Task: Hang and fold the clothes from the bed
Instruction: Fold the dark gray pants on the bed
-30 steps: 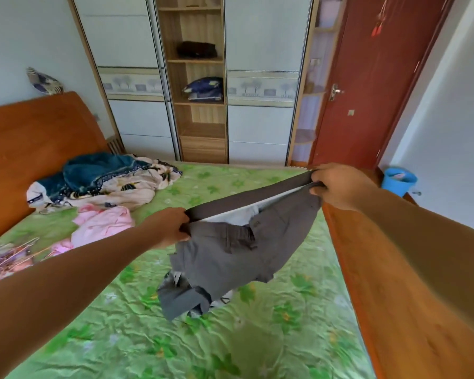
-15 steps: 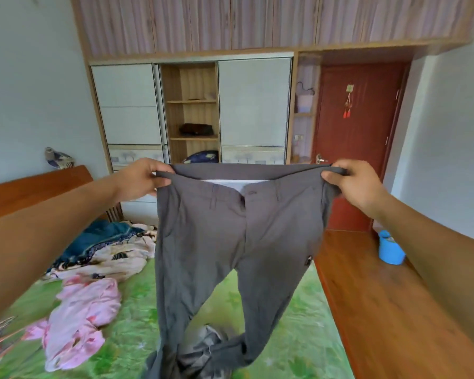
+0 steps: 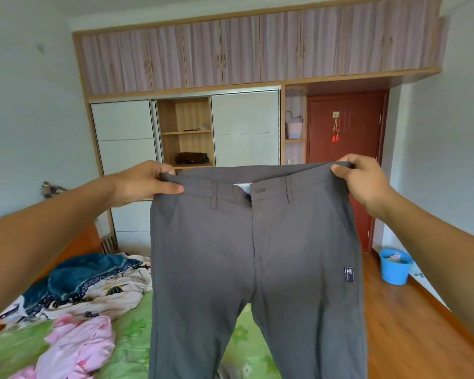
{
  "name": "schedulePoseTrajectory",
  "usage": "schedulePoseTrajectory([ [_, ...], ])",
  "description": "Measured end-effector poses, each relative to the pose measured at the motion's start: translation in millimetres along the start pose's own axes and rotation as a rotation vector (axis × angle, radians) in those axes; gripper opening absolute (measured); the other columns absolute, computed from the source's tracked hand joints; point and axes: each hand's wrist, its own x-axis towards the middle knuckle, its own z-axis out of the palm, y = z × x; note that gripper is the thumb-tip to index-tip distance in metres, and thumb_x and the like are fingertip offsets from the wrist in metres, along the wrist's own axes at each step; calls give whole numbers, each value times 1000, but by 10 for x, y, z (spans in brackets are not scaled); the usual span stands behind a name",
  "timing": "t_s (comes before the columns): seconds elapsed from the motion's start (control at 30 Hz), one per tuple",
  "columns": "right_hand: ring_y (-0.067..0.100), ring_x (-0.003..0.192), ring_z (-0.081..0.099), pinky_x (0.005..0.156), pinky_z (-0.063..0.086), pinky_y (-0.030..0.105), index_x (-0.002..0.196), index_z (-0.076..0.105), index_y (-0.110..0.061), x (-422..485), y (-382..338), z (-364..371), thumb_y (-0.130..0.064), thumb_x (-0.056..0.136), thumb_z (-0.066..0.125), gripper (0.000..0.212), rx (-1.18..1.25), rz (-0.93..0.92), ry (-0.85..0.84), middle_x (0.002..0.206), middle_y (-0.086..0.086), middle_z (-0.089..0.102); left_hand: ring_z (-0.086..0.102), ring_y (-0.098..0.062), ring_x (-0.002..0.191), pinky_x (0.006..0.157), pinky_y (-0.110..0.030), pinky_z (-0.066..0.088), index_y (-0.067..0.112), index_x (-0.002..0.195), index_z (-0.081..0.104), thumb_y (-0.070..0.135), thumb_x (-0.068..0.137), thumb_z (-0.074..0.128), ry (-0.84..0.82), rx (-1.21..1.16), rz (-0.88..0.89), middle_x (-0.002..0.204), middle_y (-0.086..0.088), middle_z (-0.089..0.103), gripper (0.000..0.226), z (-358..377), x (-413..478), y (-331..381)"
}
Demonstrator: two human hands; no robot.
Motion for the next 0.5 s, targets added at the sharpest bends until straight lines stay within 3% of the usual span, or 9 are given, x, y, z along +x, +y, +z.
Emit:
schedulePoseTrajectory([
  [0.1, 13, 74, 57, 71, 45, 30, 85, 69, -12, -37, -20, -24, -9, 98, 60, 16, 13, 16, 6, 82, 2, 65, 65, -14, 85, 77, -30, 53, 4, 84, 60, 20, 92, 69, 82, 14, 108, 87, -3, 63, 20, 80, 2, -47],
  [0.27, 14, 80, 57, 76, 48, 32, 94, 70, -5, -58, -38, -89, -9, 99, 59, 13, -3, 18, 32, 88, 3, 66, 63, -20, 85, 74, -32, 49, 7, 88, 56, 22, 98, 62, 388, -3, 362, 99, -17, 61, 19, 172, 27, -28],
  [0.37, 14, 80, 57, 74, 47, 30, 96, 69, -4, -78, -36, -89, -8, 99, 58, 12, -30, 11, 40, 89, 3, 65, 53, -12, 65, 59, -22, 41, 11, 84, 49, 25, 100, 59, 554, 68, 376, 78, -9, 54, 24, 186, 64, 6],
  [0.5, 14, 82, 55, 76, 47, 32, 92, 67, -10, -87, 10, -45, -12, 100, 57, 13, -95, 6, 84, 87, -2, 63, 39, -17, 60, 56, -31, 34, 11, 77, 43, 24, 101, 55, 637, 231, 251, 66, -6, 44, 30, 149, 132, -15],
])
